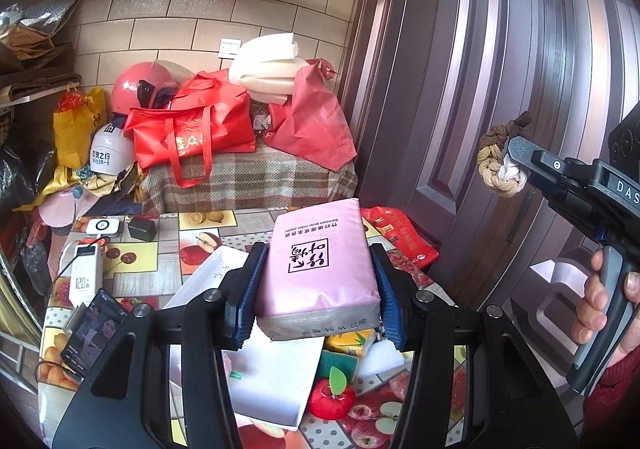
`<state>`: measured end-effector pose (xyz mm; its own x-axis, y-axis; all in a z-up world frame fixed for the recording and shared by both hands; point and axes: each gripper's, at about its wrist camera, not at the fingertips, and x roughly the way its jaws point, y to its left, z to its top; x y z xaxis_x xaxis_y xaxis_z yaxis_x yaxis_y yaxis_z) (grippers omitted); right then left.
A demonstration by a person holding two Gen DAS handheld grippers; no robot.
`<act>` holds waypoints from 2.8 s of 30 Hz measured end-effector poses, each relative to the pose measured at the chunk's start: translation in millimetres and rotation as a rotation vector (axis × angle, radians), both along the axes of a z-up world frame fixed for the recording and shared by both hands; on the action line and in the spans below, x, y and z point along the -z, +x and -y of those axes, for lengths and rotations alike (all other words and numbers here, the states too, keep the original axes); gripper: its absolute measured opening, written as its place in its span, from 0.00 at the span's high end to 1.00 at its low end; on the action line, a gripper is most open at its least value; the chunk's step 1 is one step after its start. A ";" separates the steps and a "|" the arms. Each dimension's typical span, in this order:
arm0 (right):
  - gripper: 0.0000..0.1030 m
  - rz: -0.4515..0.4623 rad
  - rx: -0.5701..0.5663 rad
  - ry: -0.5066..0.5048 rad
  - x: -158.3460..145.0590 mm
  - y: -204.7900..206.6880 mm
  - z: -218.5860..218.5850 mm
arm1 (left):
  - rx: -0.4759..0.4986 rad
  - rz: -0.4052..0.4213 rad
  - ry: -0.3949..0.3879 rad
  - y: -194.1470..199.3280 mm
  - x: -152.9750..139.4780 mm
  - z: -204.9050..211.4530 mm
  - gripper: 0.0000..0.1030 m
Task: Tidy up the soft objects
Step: 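Lift tissue pack with left tool while right tool carries rope toy, then place tissue pack in white box with left tool while right tool drops rope toy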
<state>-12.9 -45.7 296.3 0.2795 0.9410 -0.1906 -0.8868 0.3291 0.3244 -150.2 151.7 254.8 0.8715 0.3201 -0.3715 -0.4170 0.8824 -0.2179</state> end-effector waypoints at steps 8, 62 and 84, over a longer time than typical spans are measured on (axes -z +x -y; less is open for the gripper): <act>0.83 -0.030 -0.015 -0.041 11.8 7.7 -18.5 | -0.009 -0.022 -0.026 9.3 13.0 -11.9 0.51; 0.00 -0.217 -0.066 -0.562 205.1 36.5 -160.2 | -0.263 -0.341 -0.248 69.1 173.9 -145.5 0.00; 0.00 -0.139 0.369 -0.064 109.7 79.5 24.5 | -0.094 -0.340 -0.203 50.5 161.9 -66.8 0.00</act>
